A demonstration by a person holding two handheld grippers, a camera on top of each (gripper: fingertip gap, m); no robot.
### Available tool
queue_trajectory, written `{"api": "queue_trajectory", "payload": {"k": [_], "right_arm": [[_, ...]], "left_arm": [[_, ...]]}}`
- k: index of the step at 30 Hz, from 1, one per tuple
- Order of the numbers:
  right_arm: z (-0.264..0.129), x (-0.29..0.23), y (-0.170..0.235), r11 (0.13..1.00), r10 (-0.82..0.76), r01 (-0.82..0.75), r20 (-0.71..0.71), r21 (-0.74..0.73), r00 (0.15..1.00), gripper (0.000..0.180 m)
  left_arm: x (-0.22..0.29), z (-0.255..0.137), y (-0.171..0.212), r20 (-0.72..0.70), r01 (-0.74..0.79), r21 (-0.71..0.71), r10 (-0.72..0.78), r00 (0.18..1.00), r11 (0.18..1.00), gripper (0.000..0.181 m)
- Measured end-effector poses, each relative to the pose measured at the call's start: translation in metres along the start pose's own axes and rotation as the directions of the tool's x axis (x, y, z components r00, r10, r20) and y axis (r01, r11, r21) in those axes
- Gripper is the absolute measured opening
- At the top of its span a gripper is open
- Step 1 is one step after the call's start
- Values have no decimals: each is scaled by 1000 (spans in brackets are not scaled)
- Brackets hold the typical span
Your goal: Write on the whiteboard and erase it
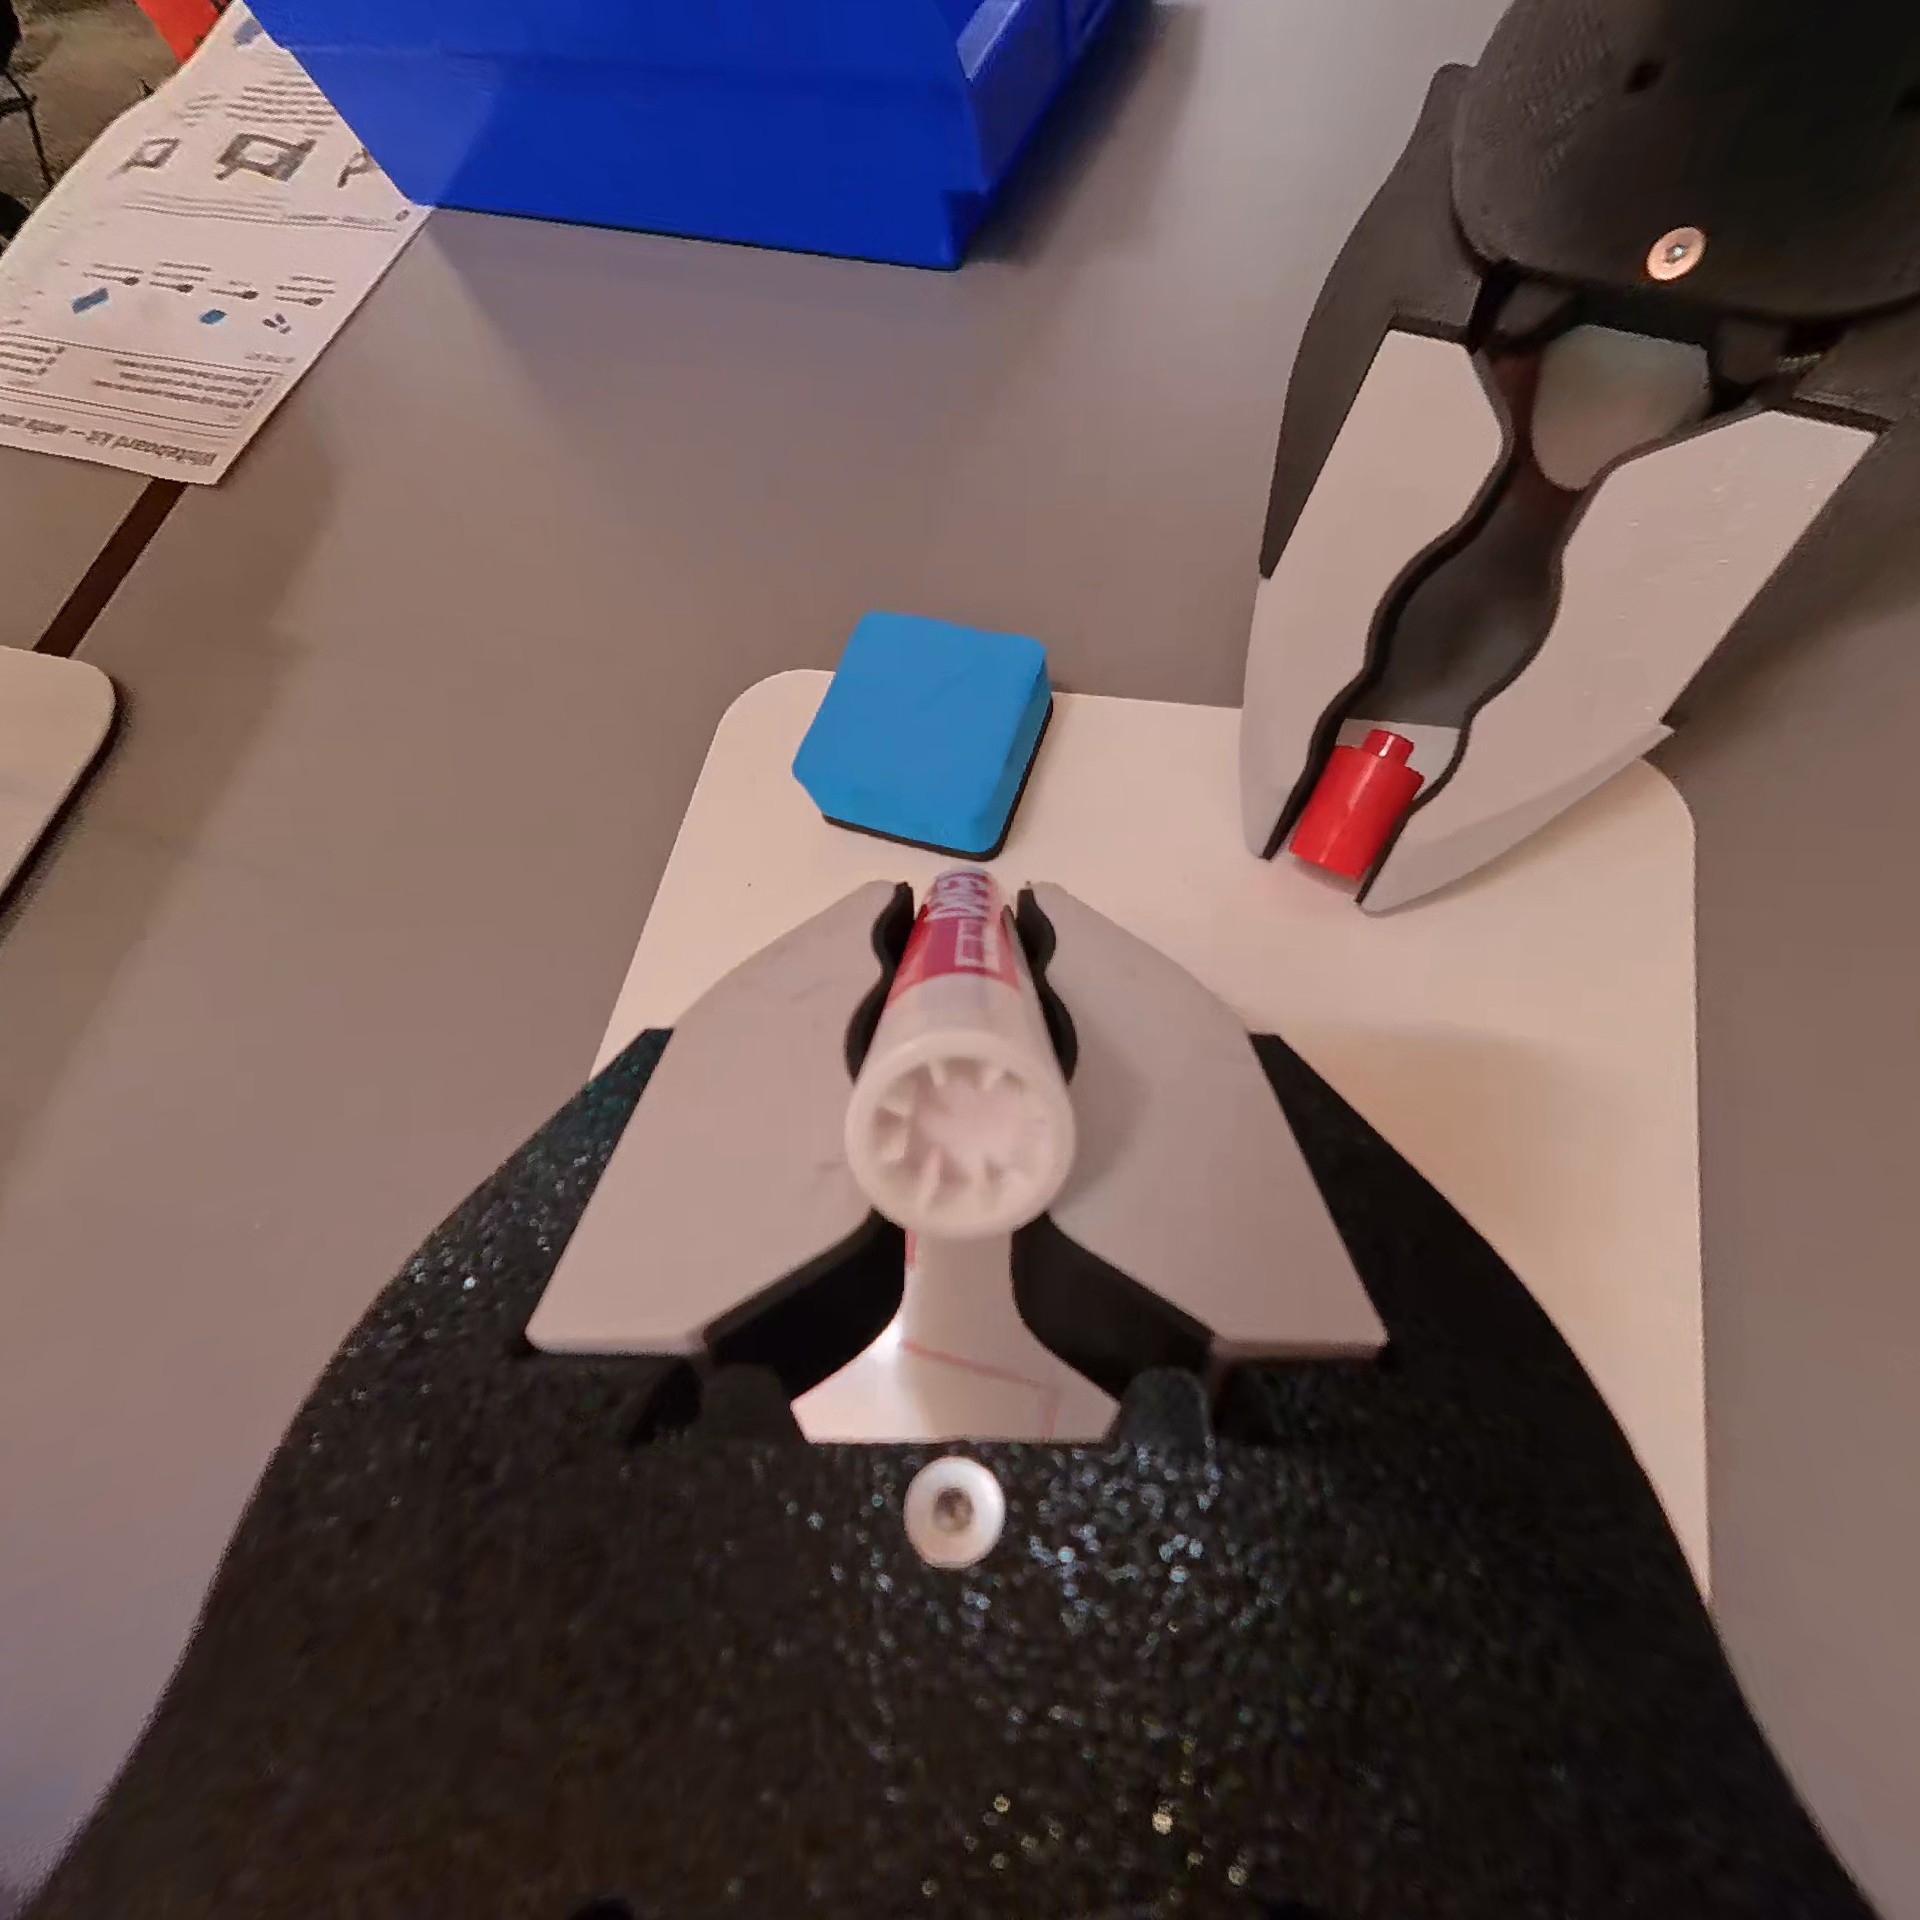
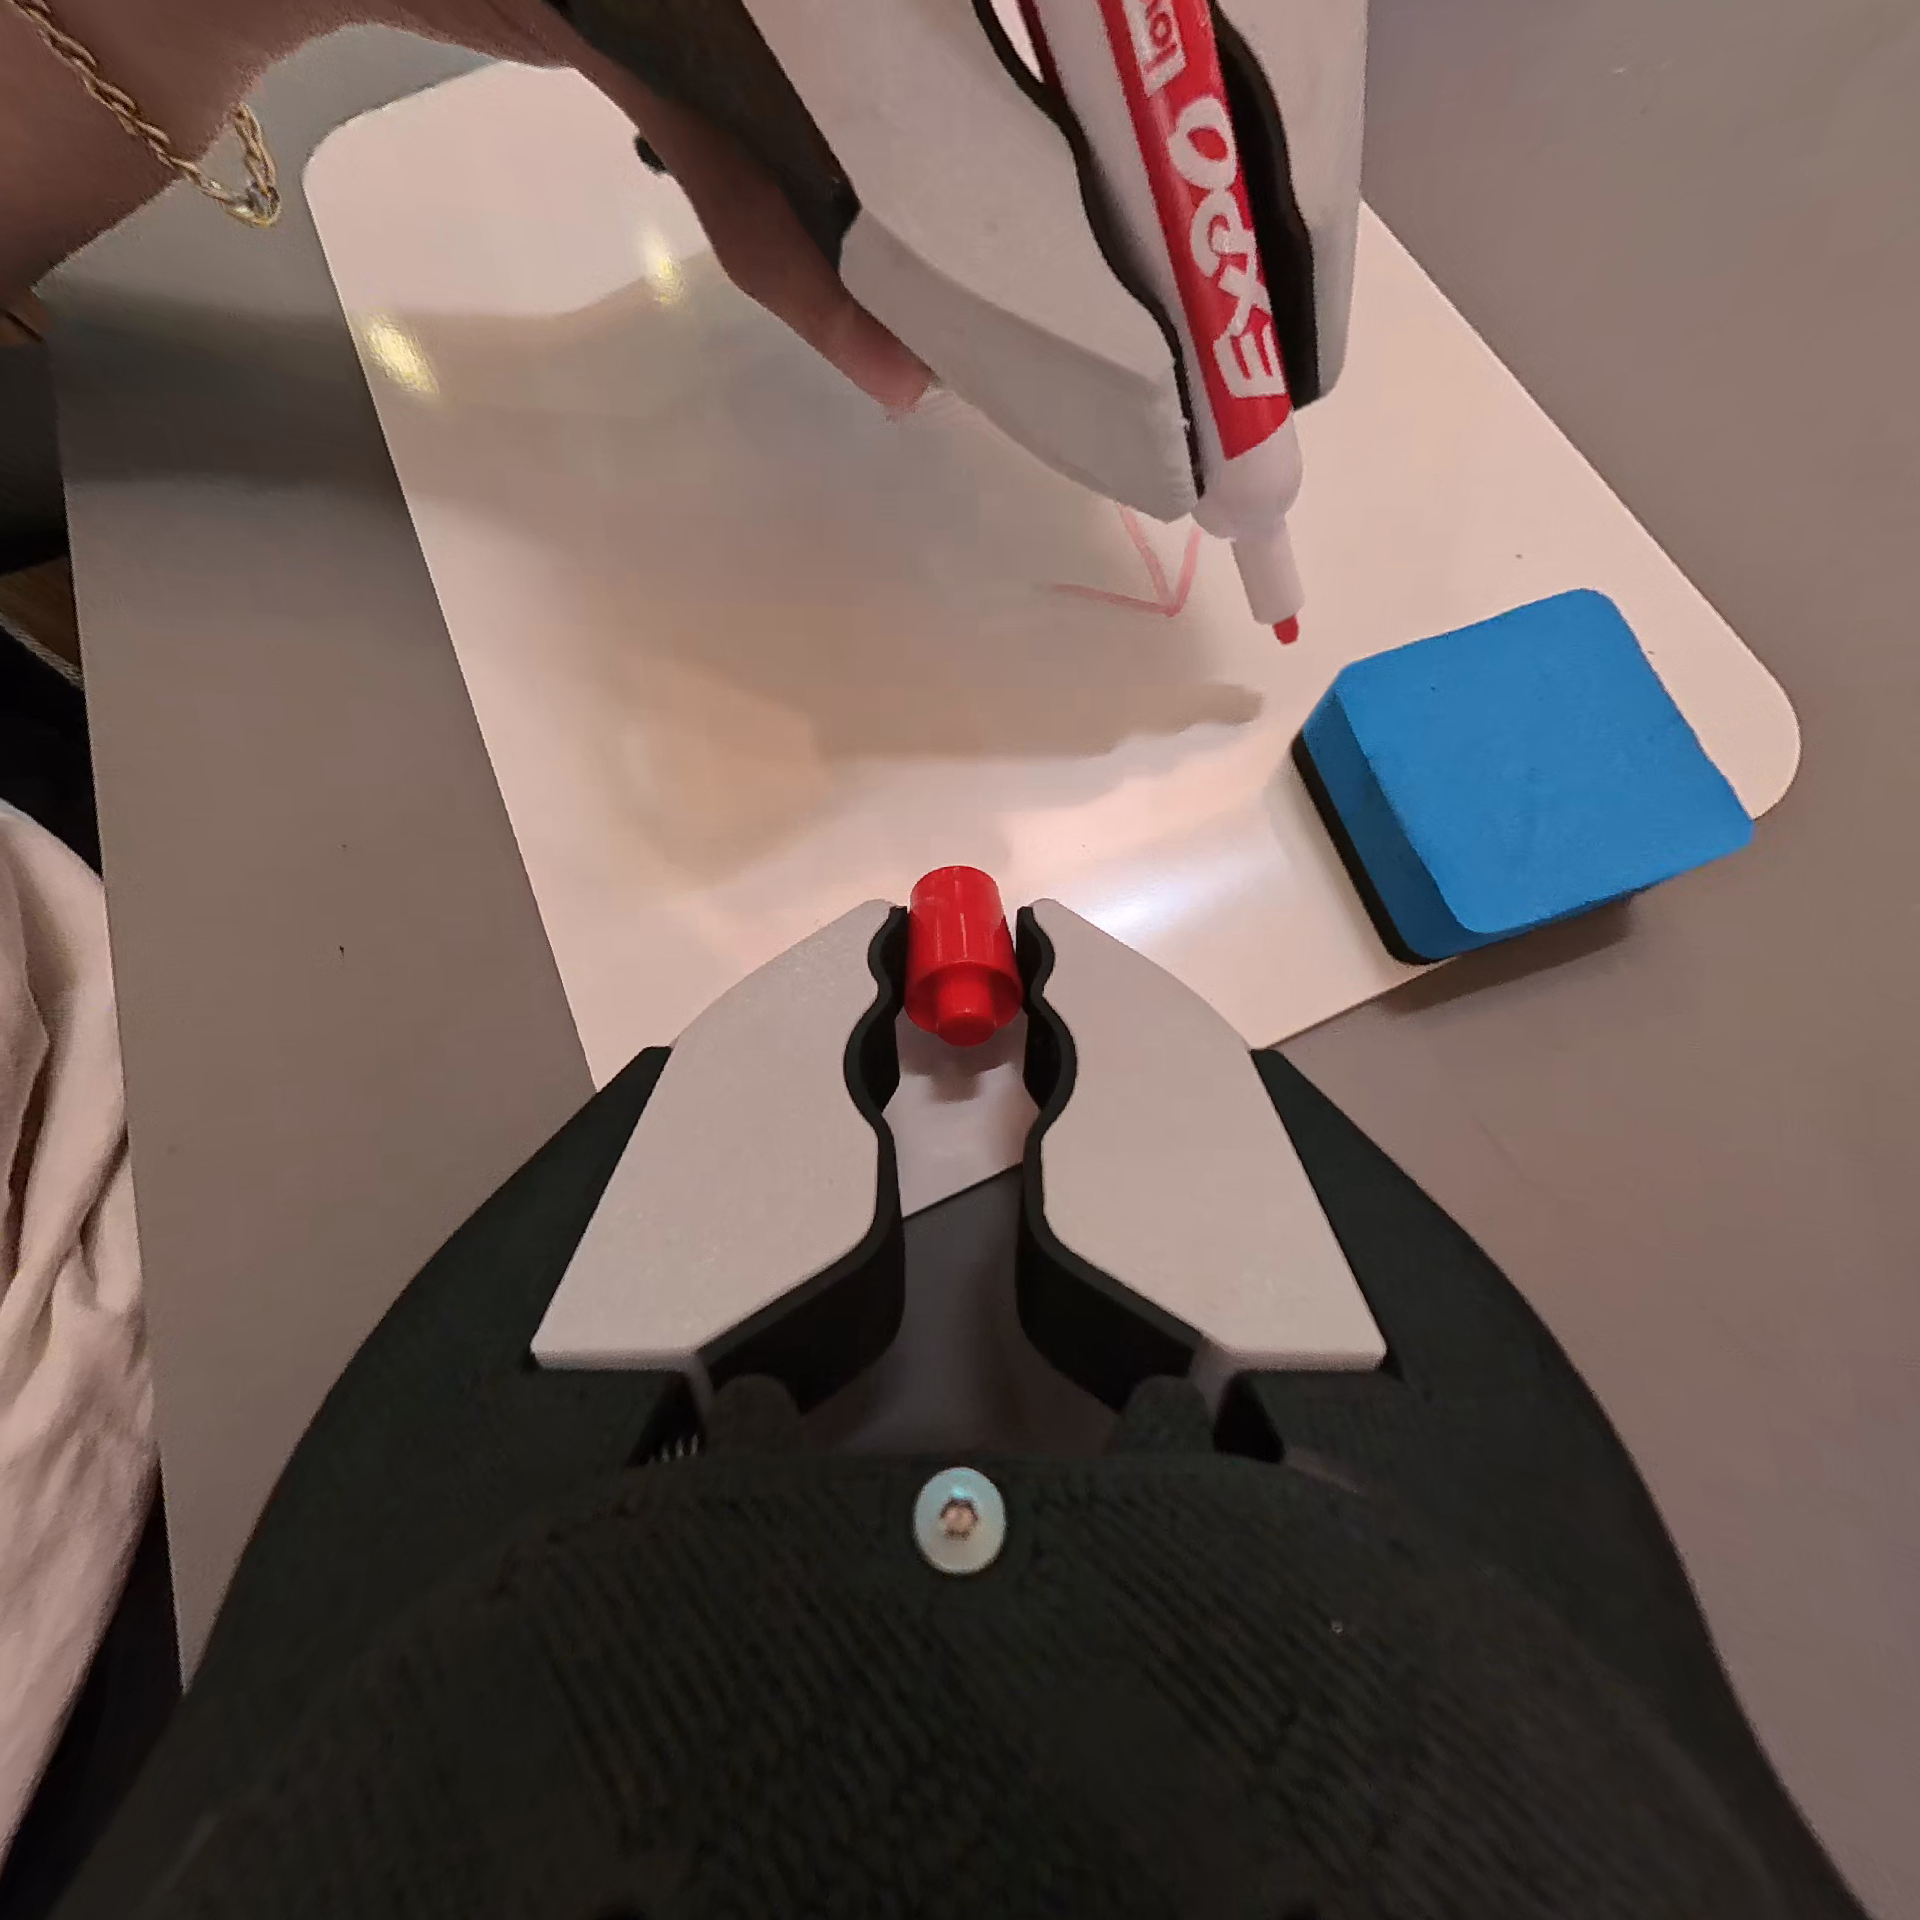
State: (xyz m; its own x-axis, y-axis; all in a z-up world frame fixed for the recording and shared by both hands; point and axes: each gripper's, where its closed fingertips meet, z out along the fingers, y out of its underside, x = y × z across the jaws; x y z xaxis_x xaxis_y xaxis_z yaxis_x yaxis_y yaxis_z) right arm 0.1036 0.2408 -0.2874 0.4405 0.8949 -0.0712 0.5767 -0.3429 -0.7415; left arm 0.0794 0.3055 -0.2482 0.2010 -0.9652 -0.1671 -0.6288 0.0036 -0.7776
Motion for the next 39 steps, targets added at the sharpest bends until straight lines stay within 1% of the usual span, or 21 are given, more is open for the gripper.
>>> {"api": "queue_trajectory", "payload": {"k": [5,14,18,25,31,39], "right_arm": [[-1,1,1,1000,0,0,-2,0,1000,20],[-2,1,1,1000,0,0,2,0,1000,20],[-1,1,1,1000,-1,1,2,0,1000,20],[-1,1,1,1000,-2,2,2,0,1000,20],[-1,1,1,1000,-4,4,0,-1,1000,20],[-1,1,1,1000,-3,3,1,-1,1000,20]], "left_arm": [[0,3,3,-14,-22,-57,21,1000,998,19],[-8,6,2,12,-21,-55,22,1000,998,19],[-13,12,6,23,-41,-92,43,999,995,19],[-13,16,8,35,-63,-107,67,997,992,19],[0,4,14,27,-125,-165,132,991,978,19],[32,-15,21,6,-169,-177,173,985,970,19]]}}
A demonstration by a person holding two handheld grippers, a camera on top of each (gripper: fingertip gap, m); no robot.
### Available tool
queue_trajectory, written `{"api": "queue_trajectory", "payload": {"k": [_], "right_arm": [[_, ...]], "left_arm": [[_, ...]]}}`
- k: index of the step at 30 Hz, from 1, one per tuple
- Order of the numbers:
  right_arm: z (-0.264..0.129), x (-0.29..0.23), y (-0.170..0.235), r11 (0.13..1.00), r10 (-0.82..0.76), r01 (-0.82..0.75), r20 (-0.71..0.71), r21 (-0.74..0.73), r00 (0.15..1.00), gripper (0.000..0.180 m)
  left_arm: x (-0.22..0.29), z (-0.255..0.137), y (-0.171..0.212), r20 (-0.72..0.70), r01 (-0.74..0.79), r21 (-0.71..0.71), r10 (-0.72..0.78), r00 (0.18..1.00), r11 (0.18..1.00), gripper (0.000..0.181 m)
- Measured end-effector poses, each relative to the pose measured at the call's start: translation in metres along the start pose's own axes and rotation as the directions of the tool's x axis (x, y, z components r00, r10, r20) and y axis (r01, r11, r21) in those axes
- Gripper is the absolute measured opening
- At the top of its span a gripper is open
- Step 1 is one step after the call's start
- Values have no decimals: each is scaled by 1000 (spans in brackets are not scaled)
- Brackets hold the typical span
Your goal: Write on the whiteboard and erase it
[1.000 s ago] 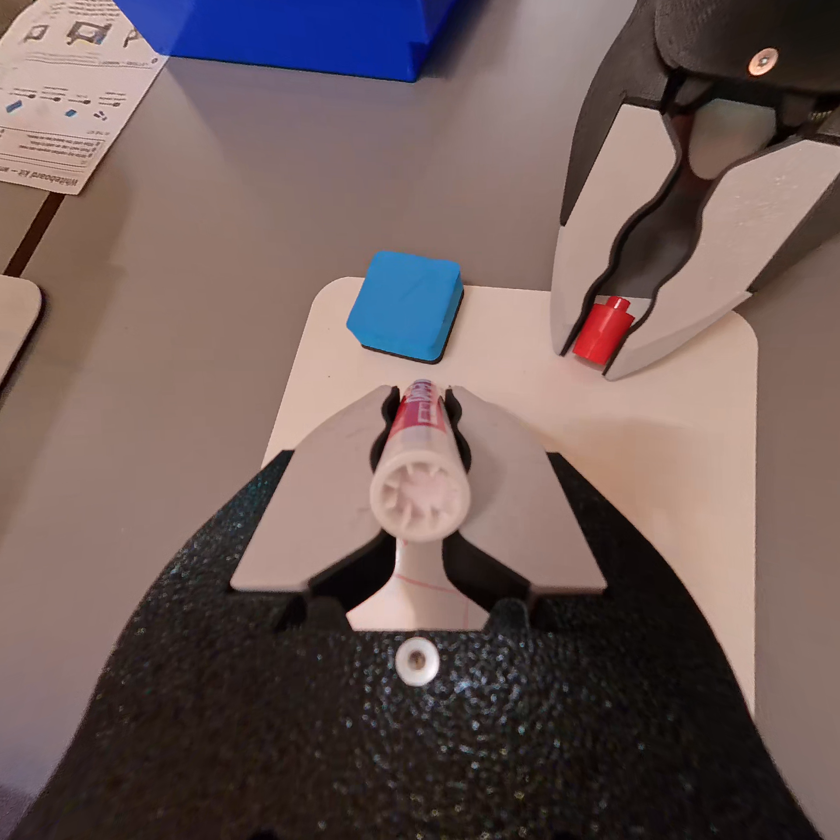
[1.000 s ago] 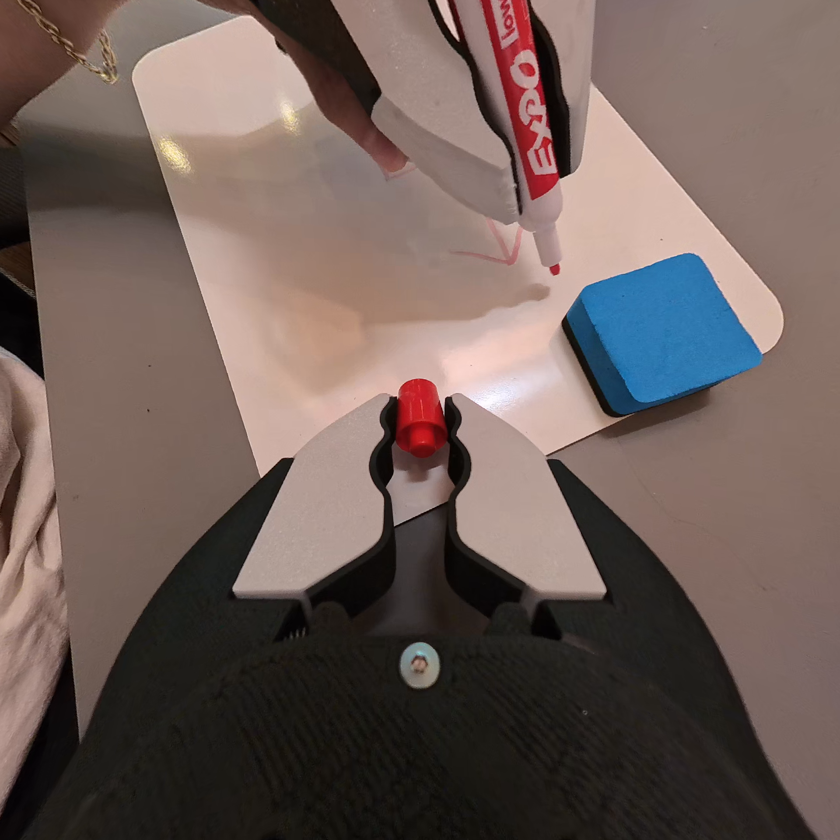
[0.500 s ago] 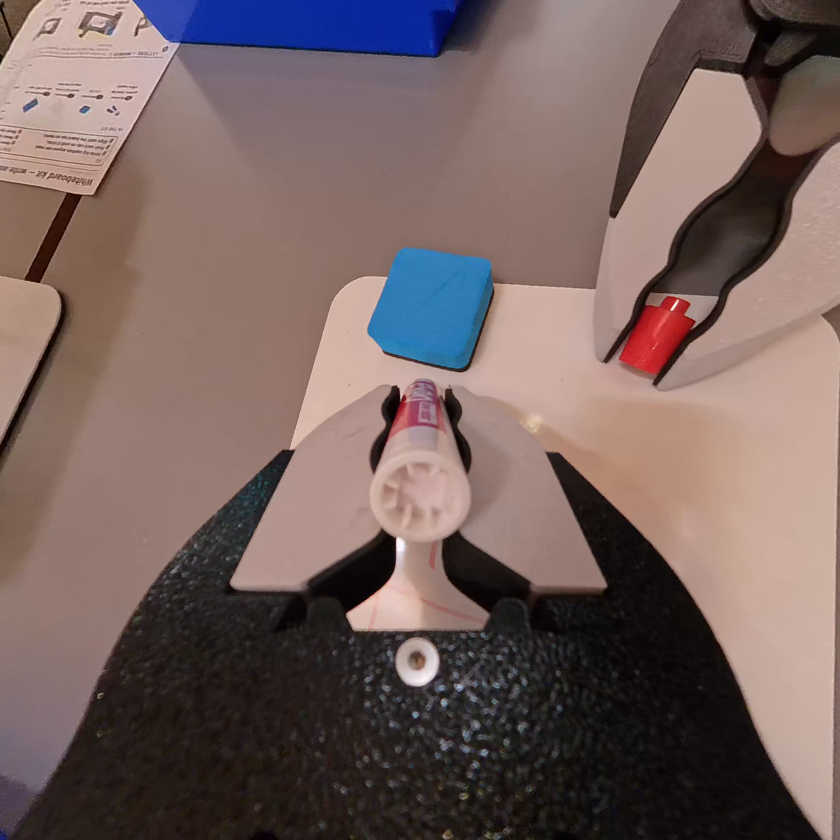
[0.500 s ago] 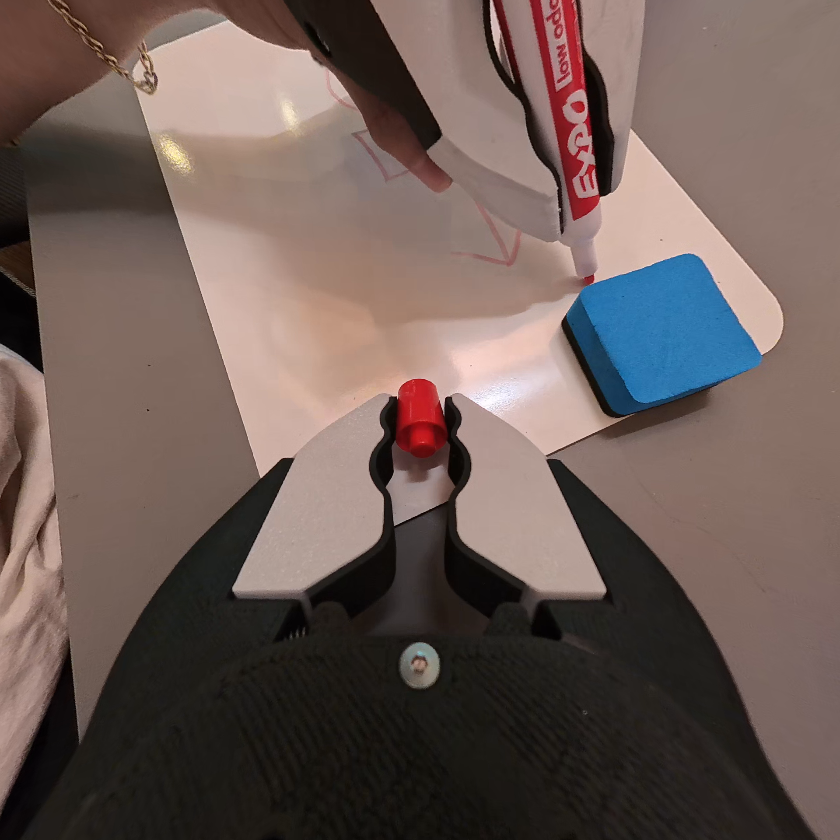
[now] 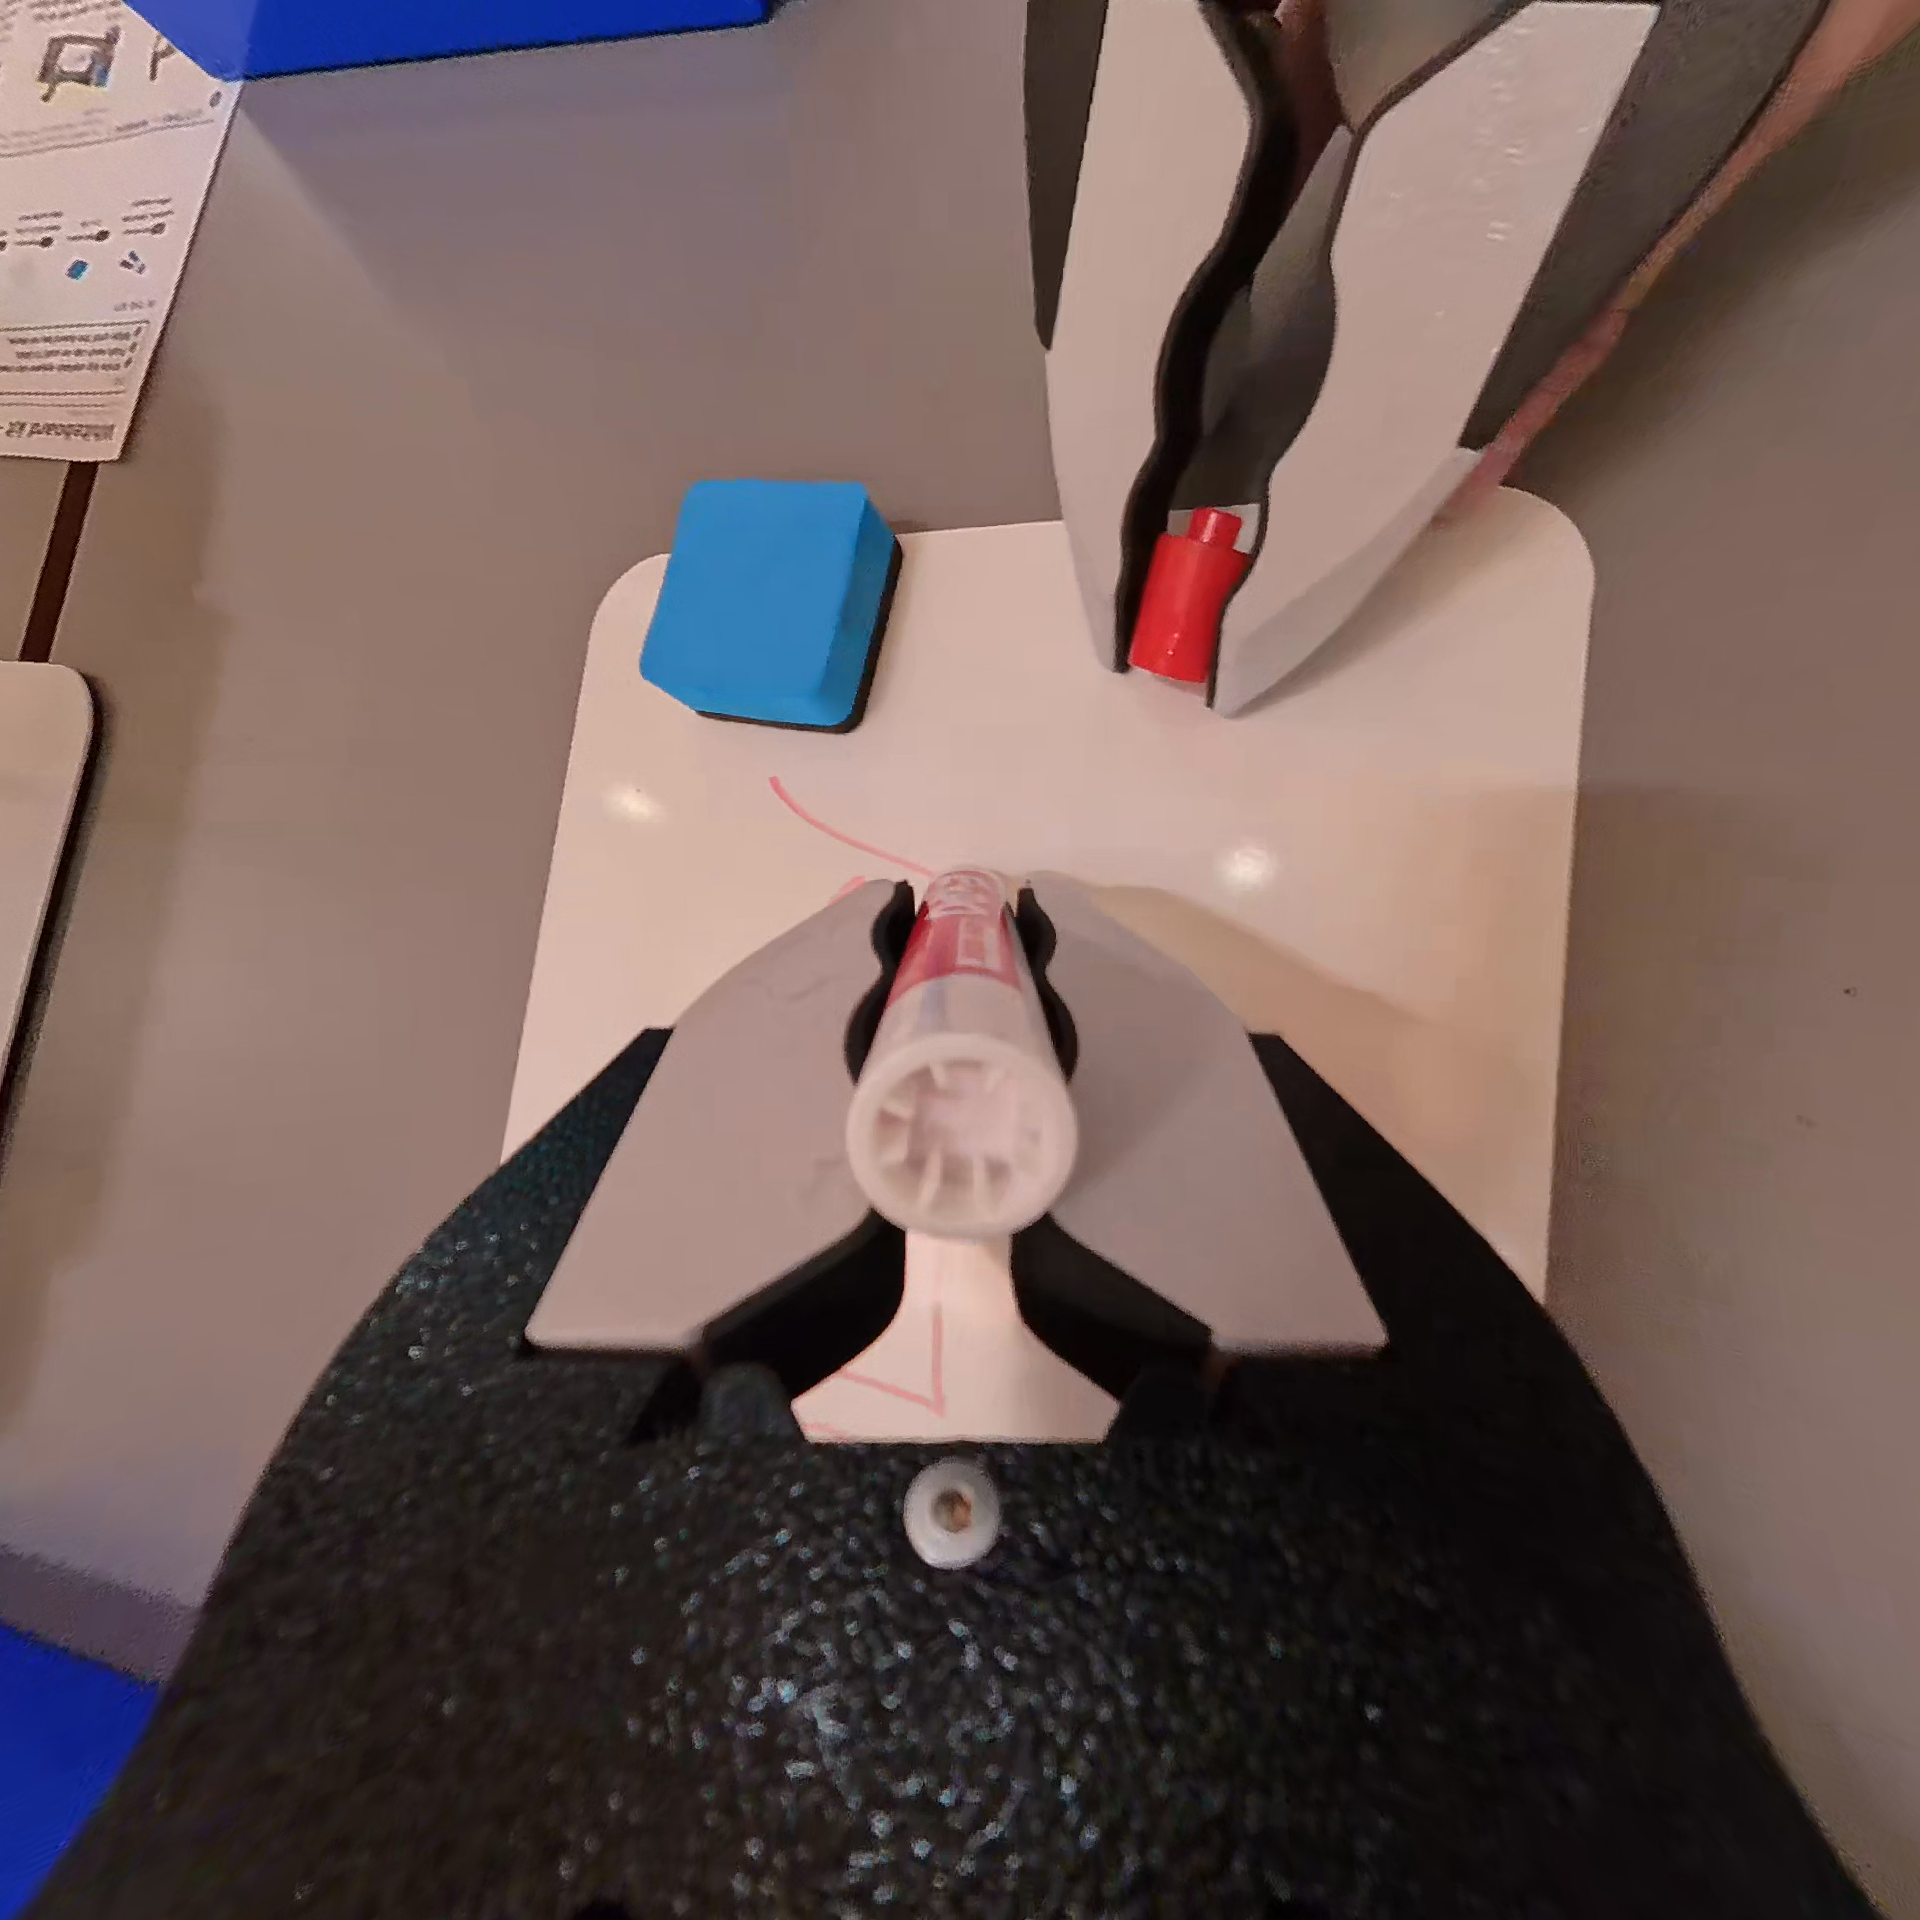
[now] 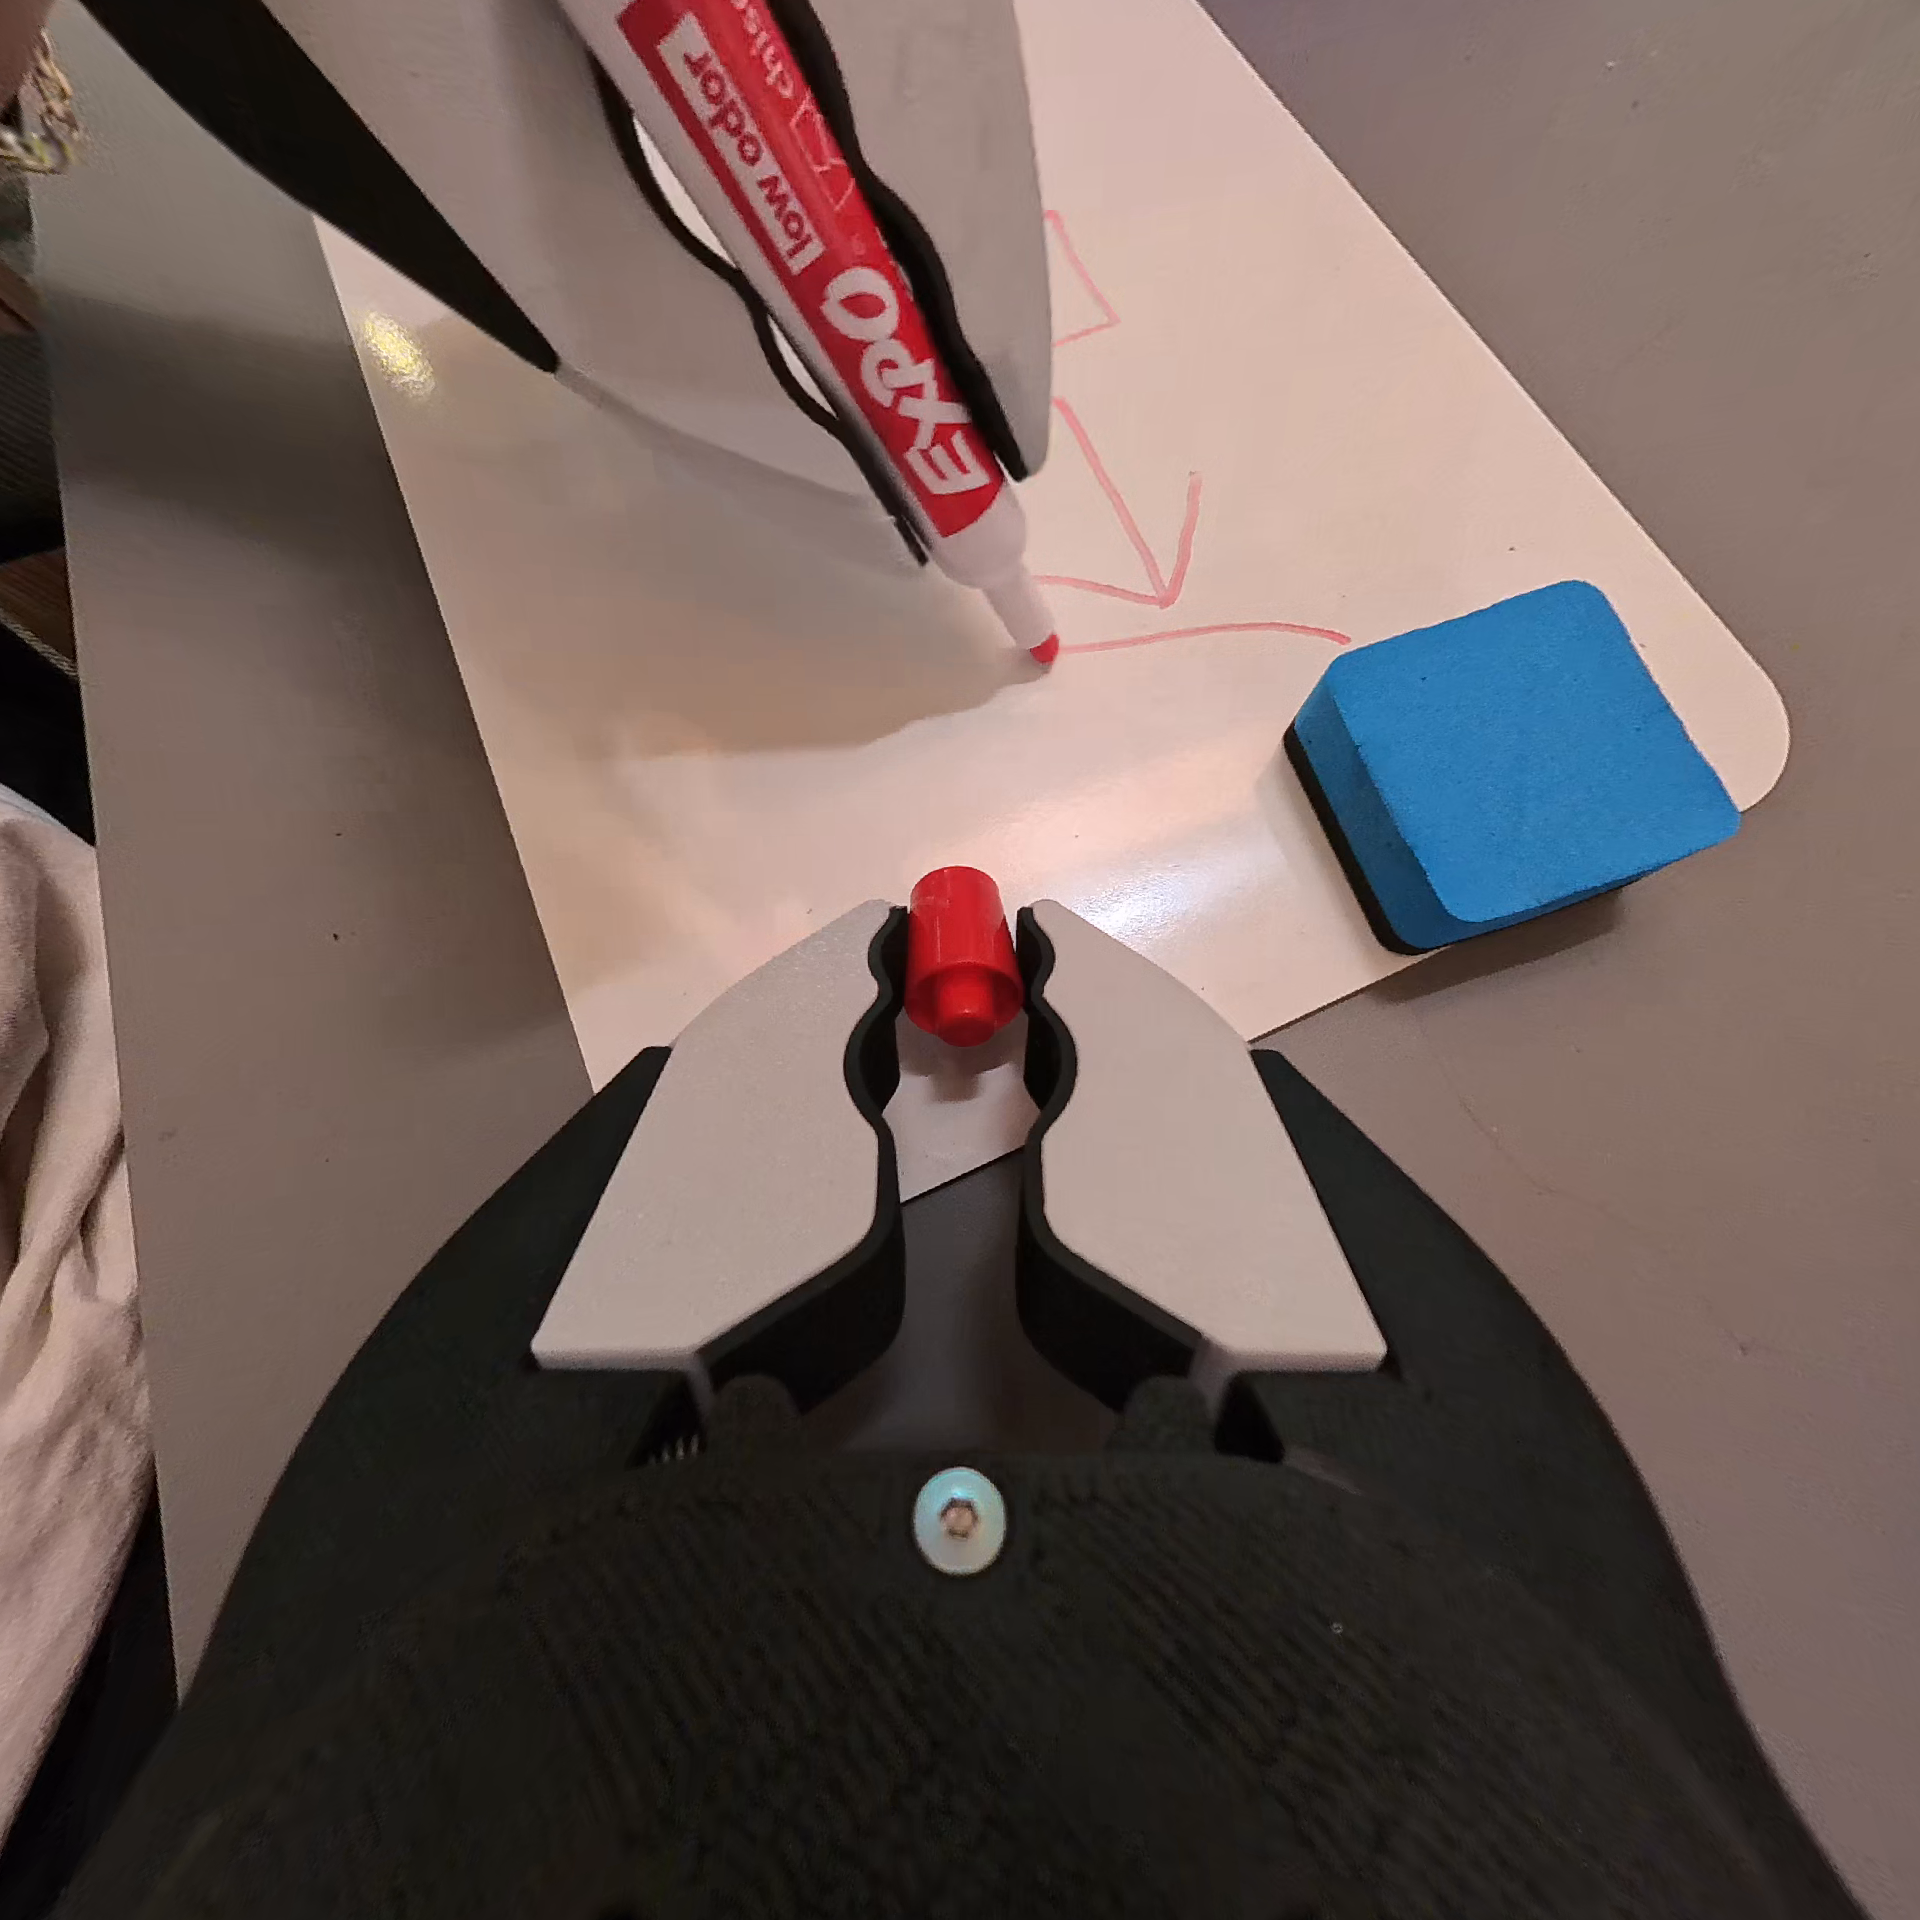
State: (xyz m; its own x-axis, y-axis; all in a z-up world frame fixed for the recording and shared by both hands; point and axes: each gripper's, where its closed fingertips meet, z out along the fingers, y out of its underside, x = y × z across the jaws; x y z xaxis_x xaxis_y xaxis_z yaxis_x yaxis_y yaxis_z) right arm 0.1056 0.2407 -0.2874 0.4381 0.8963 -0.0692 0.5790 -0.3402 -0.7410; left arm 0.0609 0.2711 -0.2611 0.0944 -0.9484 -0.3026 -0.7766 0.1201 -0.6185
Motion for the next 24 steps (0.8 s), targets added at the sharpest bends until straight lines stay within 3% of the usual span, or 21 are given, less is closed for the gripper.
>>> {"api": "queue_trajectory", "payload": {"k": [6,24], "right_arm": [[0,0,0,1000,0,0,0,0,1000,20],[0,0,0,1000,0,0,0,0,1000,20]], "left_arm": [[-25,-4,-17,84,64,112,-74,994,992,18],[-46,31,-12,79,81,67,-86,993,994,19]]}}
